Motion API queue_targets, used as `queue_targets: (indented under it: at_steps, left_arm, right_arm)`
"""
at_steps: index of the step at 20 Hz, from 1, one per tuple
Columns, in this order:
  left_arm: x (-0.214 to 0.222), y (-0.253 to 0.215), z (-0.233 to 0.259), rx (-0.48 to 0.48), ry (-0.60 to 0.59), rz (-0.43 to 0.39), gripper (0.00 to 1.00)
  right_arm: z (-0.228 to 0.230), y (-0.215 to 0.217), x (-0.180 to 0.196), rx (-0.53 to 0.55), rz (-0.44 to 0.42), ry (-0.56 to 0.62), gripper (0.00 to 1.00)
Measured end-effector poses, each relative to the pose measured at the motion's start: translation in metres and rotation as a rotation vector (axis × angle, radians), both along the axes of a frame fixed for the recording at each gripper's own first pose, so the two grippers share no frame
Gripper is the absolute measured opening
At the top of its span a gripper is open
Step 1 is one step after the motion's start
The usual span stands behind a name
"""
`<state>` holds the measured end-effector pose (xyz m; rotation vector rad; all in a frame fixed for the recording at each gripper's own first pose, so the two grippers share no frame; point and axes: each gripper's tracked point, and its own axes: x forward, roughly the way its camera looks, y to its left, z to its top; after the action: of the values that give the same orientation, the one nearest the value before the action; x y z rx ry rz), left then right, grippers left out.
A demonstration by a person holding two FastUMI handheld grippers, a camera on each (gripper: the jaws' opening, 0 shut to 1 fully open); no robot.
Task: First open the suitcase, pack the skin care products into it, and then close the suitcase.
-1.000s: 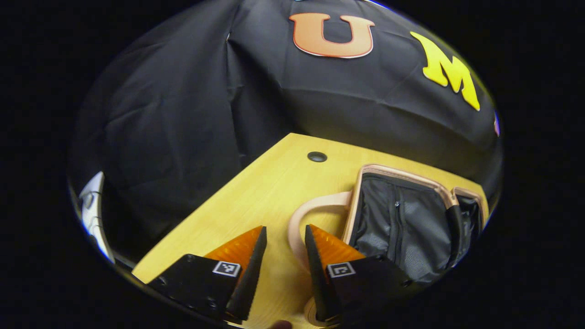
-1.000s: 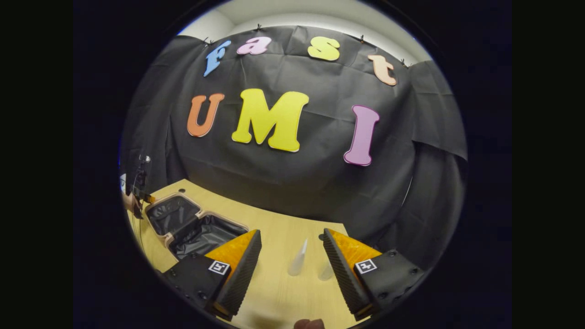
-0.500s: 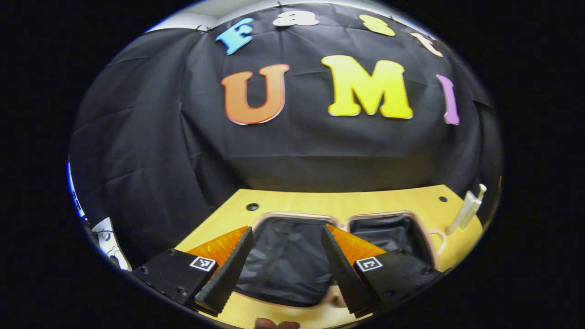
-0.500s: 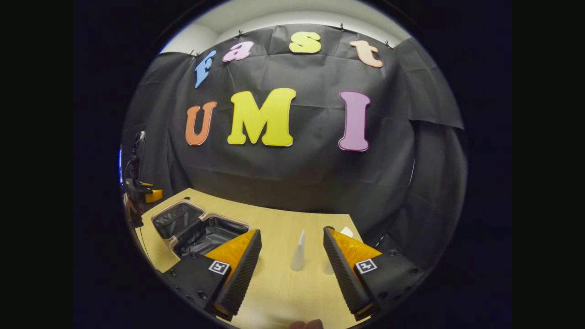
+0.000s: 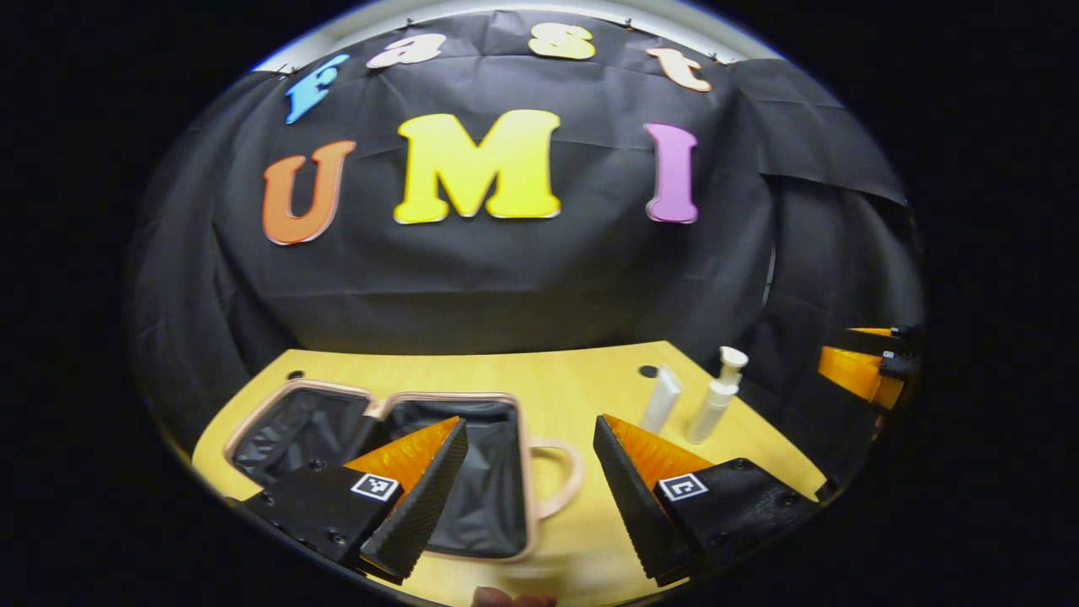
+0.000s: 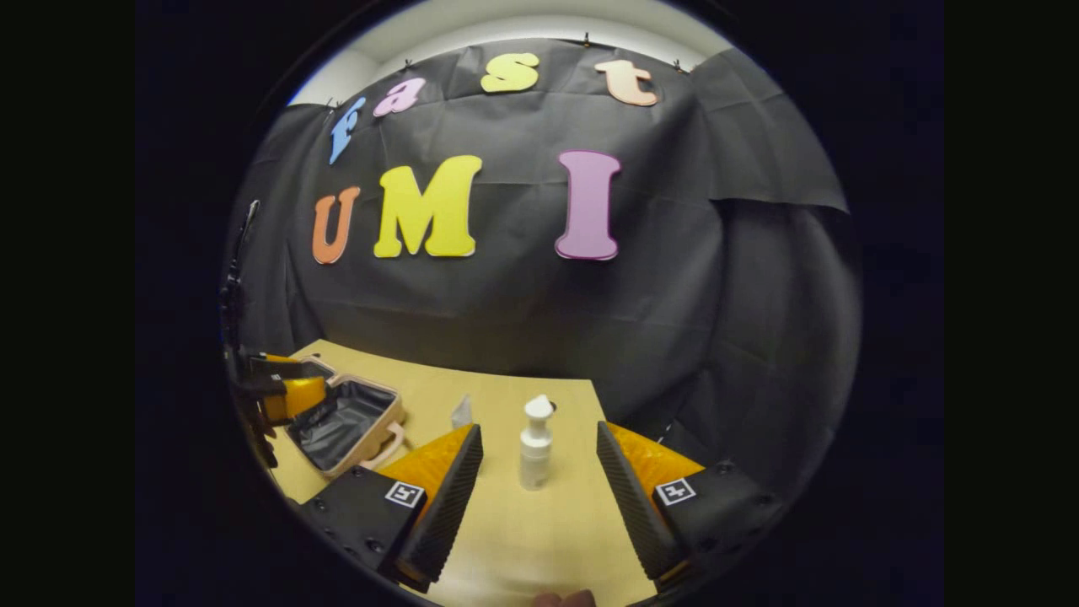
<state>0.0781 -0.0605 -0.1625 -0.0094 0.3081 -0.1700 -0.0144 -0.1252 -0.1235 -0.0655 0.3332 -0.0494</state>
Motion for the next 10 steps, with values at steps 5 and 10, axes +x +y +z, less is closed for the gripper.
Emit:
queue_targets:
  at_steps: [5, 10]
  left_arm:
    - [0.033, -0.101, -0.060, -0.042, 0.088, -0.139, 0.96]
    - [0.086, -0.116, -0.119, -0.031, 0.109, -0.095, 0.96]
  right_arm:
    - [-0.014, -0.040, -0.023, -0.022, -0.042, 0.067, 0.81]
    - [-0.027, -0.067, -0.038, -0.018, -0.075, 0.130, 0.81]
